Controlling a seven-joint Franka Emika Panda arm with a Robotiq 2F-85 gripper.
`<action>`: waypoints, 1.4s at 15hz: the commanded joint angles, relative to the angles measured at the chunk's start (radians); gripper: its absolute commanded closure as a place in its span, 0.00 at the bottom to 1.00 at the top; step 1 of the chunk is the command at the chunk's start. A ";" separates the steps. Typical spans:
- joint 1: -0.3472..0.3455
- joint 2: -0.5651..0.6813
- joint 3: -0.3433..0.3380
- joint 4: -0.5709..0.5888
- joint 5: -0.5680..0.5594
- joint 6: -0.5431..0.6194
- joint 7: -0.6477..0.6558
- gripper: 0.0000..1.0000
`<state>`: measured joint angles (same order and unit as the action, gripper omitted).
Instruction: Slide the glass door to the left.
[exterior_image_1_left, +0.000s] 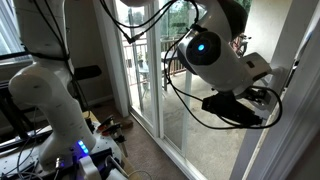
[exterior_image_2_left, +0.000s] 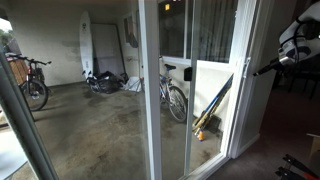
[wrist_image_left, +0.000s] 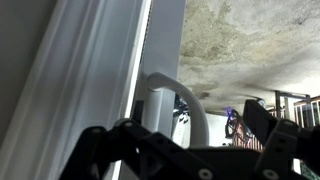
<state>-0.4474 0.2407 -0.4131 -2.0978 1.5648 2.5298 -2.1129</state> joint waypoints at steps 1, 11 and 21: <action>0.036 0.013 0.036 0.045 0.092 0.040 0.004 0.00; 0.085 0.059 0.064 0.099 0.176 0.073 -0.006 0.00; 0.124 0.017 0.085 0.029 0.277 0.062 -0.122 0.00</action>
<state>-0.3566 0.3039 -0.3455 -2.0001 1.7861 2.5985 -2.1317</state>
